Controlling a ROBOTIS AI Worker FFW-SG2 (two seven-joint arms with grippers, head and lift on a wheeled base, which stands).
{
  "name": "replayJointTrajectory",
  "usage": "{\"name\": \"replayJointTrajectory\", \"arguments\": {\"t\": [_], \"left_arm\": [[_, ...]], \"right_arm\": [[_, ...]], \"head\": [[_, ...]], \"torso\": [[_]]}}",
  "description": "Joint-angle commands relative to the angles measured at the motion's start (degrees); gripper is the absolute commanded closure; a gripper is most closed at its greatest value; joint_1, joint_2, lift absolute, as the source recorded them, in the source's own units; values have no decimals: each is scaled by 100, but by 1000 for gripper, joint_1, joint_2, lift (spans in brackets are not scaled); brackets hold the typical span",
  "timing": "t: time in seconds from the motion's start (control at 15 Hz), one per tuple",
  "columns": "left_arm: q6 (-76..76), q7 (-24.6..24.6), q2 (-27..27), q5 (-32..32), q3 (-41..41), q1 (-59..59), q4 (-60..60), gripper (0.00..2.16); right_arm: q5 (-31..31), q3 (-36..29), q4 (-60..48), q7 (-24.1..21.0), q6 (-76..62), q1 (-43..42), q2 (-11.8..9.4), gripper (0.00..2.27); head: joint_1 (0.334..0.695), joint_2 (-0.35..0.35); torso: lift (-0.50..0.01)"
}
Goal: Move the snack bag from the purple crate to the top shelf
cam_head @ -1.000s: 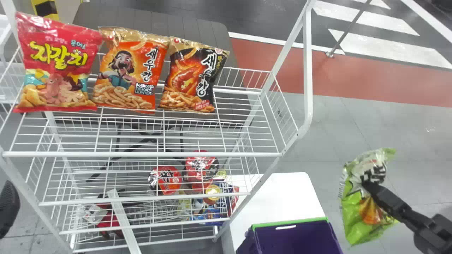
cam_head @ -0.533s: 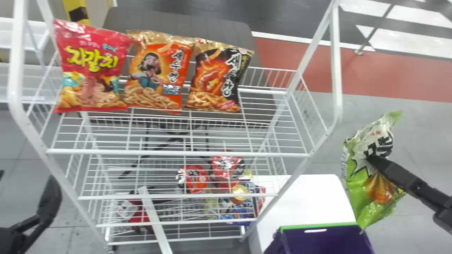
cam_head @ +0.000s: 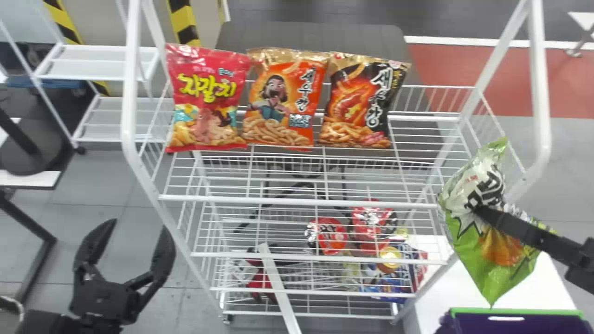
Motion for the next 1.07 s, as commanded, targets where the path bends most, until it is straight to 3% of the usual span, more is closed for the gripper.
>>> {"name": "replayJointTrajectory", "arguments": {"t": [0.0,0.2,0.53,0.8,1.0], "left_arm": [[-2,9,8,9,7,0,0,130],[-2,0,-1,9,7,0,9,130],[-2,0,8,9,7,-9,17,130],[-2,9,26,44,50,-9,35,130],[-2,-9,26,44,33,-9,26,130]], "right_arm": [[221,715,118,-183,-1639,144,5,1605],[582,1410,663,-473,-3080,56,5,1605],[960,2192,2684,-746,-5207,-612,5,1605],[960,2333,3774,-1352,-6754,-1034,5,1605],[661,2412,4503,-1440,-7422,-1333,5,1609]], "head": [[695,33],[695,57],[695,88],[695,84],[695,58]], "torso": [[0],[0],[0],[0],[0]]}}
